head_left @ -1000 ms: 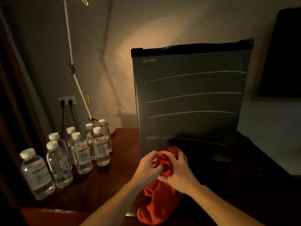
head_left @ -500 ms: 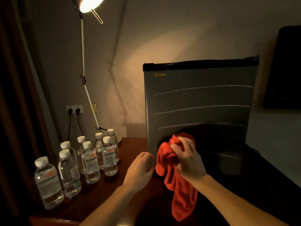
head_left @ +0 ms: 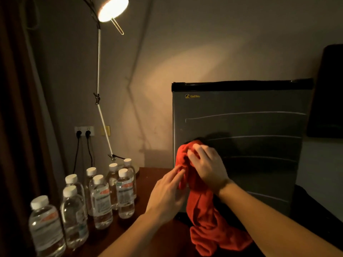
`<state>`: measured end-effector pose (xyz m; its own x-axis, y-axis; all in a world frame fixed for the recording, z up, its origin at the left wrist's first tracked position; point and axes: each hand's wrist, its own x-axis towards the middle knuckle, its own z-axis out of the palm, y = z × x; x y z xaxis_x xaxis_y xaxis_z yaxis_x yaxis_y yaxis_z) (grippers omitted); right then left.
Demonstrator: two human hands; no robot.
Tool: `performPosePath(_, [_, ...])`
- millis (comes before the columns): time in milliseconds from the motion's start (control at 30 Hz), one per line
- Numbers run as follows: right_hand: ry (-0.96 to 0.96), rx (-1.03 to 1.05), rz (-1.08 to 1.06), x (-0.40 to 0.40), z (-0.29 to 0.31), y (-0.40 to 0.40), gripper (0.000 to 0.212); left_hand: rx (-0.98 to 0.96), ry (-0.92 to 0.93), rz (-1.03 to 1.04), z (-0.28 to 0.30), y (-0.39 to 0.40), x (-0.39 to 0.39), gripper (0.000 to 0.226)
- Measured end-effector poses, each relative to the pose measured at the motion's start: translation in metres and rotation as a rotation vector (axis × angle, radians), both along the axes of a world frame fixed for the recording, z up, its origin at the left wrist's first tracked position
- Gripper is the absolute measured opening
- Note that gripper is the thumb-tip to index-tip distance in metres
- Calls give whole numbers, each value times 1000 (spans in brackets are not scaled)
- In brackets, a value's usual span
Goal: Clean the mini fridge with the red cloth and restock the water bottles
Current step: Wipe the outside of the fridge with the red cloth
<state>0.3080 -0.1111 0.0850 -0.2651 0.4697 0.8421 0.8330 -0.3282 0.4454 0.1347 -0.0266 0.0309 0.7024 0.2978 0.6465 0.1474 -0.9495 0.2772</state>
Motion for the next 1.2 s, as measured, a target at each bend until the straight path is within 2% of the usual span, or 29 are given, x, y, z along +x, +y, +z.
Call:
performPosePath(100, [-46, -31, -69, 9, -27, -5, 38, 19, 44, -1, -11, 3, 7, 80])
performPosePath(267, [-118, -202, -127, 22, -67, -24, 69, 1, 21, -3, -21, 8, 17, 69])
performPosePath(333, [-98, -220, -140, 23, -71, -19, 73, -7, 28, 7, -24, 7, 18, 68])
performPosePath(533, [-18, -111, -157, 17, -50, 9, 53, -38, -31, -6, -18, 17, 11, 67])
performPosePath(633, [-68, -71, -159, 15, -24, 12, 46, 20, -93, -1, -4, 19, 6, 63])
performPosePath(767, [-65, -41, -122, 12, 24, 11, 46, 85, -80, 21, 10, 23, 7, 70])
performPosePath(900, [-18, -26, -121, 10, 53, 10, 48, 118, -92, 63, 18, 24, 9, 66])
performPosePath(1000, [-8, -27, -78, 11, 47, 9, 42, 144, -91, 106, 18, 23, 8, 62])
performPosePath(1100, [-81, 13, -78, 11, 23, 6, 34, 140, -78, 143, 19, 19, 7, 62])
performPosePath(1200, [-96, 9, -116, 11, -4, 0, 35, 133, -59, 162, 19, 16, 5, 63])
